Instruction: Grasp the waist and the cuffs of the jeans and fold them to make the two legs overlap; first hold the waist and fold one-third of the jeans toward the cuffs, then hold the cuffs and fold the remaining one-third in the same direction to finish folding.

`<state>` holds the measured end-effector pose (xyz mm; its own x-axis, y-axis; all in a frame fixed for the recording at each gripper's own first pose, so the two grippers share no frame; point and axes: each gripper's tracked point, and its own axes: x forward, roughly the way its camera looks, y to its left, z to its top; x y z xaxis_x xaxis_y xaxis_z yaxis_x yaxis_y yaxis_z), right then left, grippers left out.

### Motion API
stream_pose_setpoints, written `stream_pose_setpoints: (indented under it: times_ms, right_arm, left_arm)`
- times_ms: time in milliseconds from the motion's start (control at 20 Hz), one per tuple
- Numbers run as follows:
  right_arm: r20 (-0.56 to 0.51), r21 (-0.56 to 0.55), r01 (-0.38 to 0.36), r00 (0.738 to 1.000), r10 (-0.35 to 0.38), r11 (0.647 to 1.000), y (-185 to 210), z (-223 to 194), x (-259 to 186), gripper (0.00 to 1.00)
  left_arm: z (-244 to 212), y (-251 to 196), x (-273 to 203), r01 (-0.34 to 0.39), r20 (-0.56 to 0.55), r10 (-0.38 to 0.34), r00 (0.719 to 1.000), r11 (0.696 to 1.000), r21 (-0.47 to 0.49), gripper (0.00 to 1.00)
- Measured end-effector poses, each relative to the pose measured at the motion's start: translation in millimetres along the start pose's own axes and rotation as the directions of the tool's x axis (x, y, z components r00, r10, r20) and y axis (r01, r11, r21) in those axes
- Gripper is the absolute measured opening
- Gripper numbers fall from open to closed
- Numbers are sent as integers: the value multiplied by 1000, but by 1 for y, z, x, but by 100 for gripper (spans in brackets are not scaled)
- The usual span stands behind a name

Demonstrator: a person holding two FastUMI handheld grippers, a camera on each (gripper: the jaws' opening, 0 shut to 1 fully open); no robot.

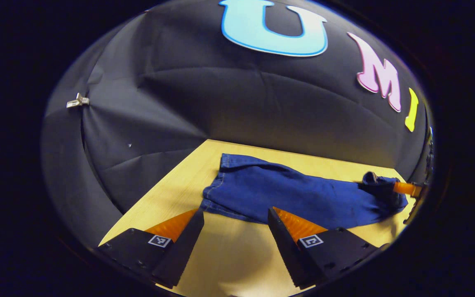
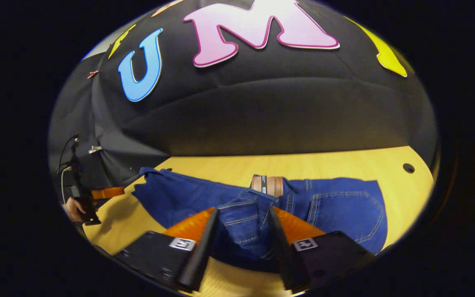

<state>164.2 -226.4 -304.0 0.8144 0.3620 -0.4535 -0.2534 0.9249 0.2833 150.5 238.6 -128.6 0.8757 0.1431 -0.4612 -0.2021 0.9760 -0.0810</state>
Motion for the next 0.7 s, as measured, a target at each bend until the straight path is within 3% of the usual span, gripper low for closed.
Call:
stream_pose_setpoints:
  times_ms: [50, 150, 300, 500, 650, 700]
  right_arm:
    - [-17, -15, 17, 1000, -17, 1000, -1, -9, -5, 69]
    - [-25, -19, 68, 997, -69, 998, -7, -16, -18, 98]
    - [-13, 5, 86, 996, -86, 996, -8, -16, -36, 98]
    - [-23, 15, 103, 994, -103, 995, -22, -9, -51, 98]
    - [-10, 68, 105, 995, -104, 992, -31, 8, -58, 98]
    - [4, 70, 116, 993, -117, 991, -36, 14, -59, 98]
  left_arm:
    - [-1, 8, 11, -14, -19, 15, 1000, 1000, 13, 97]
    - [3, 16, 31, -32, -26, 33, 999, 999, 44, 97]
    - [-1, 13, 50, -37, -78, 38, 996, 999, 19, 96]
    - [11, 15, 67, -38, -55, 39, 998, 999, 34, 96]
    - [-12, 13, 79, -48, -172, 46, 984, 999, -11, 96]
    - [-10, 12, 78, -64, -153, 61, 986, 998, -17, 97]
